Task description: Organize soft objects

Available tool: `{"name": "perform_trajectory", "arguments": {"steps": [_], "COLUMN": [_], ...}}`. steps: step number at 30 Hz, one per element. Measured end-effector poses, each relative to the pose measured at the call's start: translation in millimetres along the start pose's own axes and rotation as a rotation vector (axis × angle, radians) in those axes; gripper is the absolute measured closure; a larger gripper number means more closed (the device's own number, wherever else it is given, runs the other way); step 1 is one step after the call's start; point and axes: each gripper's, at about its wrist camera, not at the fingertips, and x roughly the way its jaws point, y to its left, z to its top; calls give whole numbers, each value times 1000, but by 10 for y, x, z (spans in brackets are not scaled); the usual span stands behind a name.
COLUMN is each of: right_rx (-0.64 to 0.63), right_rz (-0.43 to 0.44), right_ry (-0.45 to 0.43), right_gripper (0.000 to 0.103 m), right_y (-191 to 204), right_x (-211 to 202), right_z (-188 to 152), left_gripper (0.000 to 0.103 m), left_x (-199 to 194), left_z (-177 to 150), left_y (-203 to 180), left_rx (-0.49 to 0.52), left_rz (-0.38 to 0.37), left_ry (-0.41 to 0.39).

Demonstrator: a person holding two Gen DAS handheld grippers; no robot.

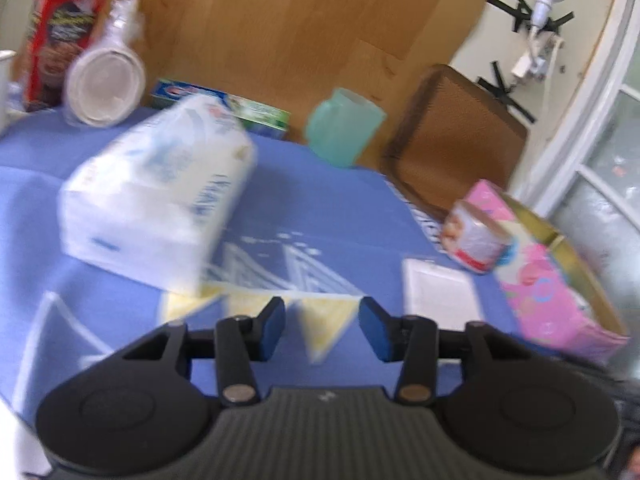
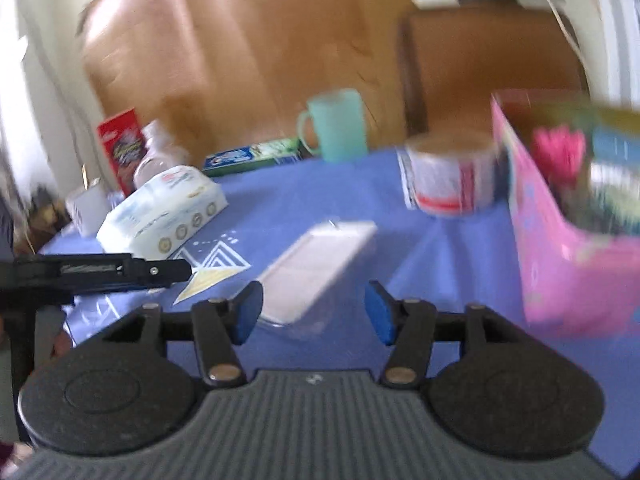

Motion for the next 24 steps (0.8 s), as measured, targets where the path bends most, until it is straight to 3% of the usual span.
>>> {"name": "perform_trajectory", "arguments": {"steps": [1,3,6,10,14,17,19,20,24], "right_rx": [23,53,24,-177,-554,-815,-888,-887,-735], "right_rz": [18,67,92,51,-42,-68,-37,-3,111], "right_ry": [12,47,77,11,-43,-68,-97,-98,-86], "right_gripper": [45,66,72,77,79,76,62,52,43], "right_y": [-27,-47,135,528,1055,1388,1528,1562,1451], "right_x": [19,77,164,76,-99,-191,-242,-256,-376], "right_z": [-10,-14,-14,66,-58,-397,-565,-591,-539], "left_gripper": [63,64,65,65,65,65,65,65,65], "left_x": [24,58,5,-184,-420,-539,-568,-571,-558], "left_z": [16,45,63,115,162,145,124,111,60], "left_y": [-47,-147,-249,-154,64,192,263,289,309], "left_rx": [4,13,27,20,-21,-49,-68,-74,-58], "left_rz": [-18,-45,-67,-32,-8,0,0,1,20], "left_ry": [7,17,3,-20,-34,-38,-33,-26,1]}}
